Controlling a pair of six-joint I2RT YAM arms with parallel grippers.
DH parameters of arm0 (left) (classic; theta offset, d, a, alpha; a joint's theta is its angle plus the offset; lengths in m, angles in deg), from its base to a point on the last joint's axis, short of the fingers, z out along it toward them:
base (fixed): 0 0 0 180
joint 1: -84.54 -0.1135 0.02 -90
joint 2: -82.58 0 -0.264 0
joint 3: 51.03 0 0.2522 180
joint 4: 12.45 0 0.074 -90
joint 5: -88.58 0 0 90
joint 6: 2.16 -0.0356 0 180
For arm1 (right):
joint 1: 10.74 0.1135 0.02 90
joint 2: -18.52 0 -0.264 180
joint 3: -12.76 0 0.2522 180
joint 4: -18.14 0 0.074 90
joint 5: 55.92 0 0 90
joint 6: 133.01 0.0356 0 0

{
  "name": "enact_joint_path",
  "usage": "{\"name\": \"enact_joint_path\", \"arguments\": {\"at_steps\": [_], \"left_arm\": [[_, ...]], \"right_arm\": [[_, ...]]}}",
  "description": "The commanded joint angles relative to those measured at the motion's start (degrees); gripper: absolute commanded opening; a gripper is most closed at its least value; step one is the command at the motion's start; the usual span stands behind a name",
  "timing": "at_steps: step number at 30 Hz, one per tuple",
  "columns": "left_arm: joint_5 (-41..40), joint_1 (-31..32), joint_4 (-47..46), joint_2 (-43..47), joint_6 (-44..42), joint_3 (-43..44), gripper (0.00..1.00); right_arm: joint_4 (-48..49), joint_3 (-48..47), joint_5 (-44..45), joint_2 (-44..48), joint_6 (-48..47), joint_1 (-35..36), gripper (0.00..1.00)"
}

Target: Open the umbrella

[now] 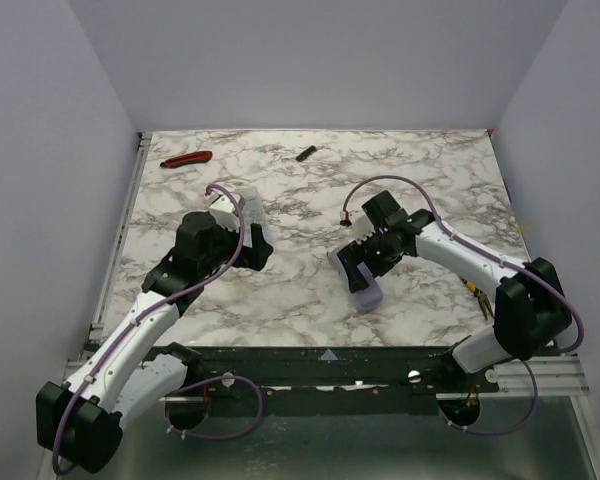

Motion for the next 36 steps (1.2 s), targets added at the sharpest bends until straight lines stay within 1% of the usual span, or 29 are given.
{"name": "enact_joint_path", "arguments": {"at_steps": [1,3,4,6,7,8,10,13,15,17,19,22,24,27,30,32,34,36], "left_arm": [[1.7,-0.3,-2.2,-1.1,3.1,-0.5,0.98],[3.2,-0.3,-3.4,-2.4,4.7,-1.2,0.98],[4.2,-0.2,-4.2,-2.9,4.9,-1.7,0.98],[5.6,0.0,-6.6,-4.0,4.7,-3.0,0.96],[6.1,0.0,-8.0,-4.8,4.7,-3.7,0.94],[6.7,0.1,-9.0,-5.6,4.4,-4.0,0.91],[7.3,0.3,-11.4,-8.3,4.0,-4.3,0.8],[8.7,1.5,-15.7,-13.1,3.7,-4.2,0.61],[9.0,3.5,-18.2,-15.9,3.0,-3.7,0.56],[9.2,6.7,-20.9,-18.3,1.1,-3.5,0.51],[8.0,9.5,-23.5,-20.9,-0.9,-3.3,0.48],[6.3,11.4,-26.7,-25.8,-1.0,-2.4,0.39],[5.2,11.9,-29.0,-28.6,-0.1,-2.5,0.38],[4.7,12.1,-31.0,-32.7,0.0,-1.7,0.37],[6.3,12.1,-32.8,-35.4,-0.6,-1.6,0.37],[8.0,12.2,-33.3,-36.1,-1.0,-2.3,0.37],[10.0,12.2,-33.9,-34.8,-1.8,-3.8,0.41],[15.7,12.2,-33.4,-31.9,-6.5,-5.6,0.5]], "right_arm": [[1.6,3.3,4.8,-0.8,2.0,0.9,1.0],[2.1,4.3,4.9,-1.3,1.3,1.1,0.99],[2.3,4.6,4.8,-1.6,0.9,1.1,0.93],[2.3,3.9,4.1,-2.4,-0.6,1.2,0.77],[2.1,3.3,4.0,-3.1,-2.8,1.1,0.72],[2.2,2.9,5.0,-3.9,-5.2,1.1,0.68],[3.2,3.0,7.7,-5.5,-11.6,1.1,0.63],[6.4,5.4,9.2,-5.7,-21.7,1.1,0.61],[7.0,6.3,8.2,-5.6,-26.0,1.1,0.59],[6.2,6.3,5.5,-5.4,-28.8,1.0,0.55],[5.3,6.9,2.8,-4.9,-32.0,1.1,0.54],[4.9,8.1,1.8,-4.6,-34.3,1.1,0.52],[4.3,8.6,0.2,-4.6,-35.6,0.9,0.48],[4.8,10.3,-1.6,-3.2,-38.0,0.6,0.47],[5.1,12.2,-2.7,-1.8,-41.1,0.5,0.47],[5.0,13.6,-3.1,-0.7,-45.5,0.3,0.46],[4.1,14.6,-3.6,0.2,-50.9,0.3,0.45],[1.9,14.9,-4.5,0.6,-57.2,0.2,0.46]]}}
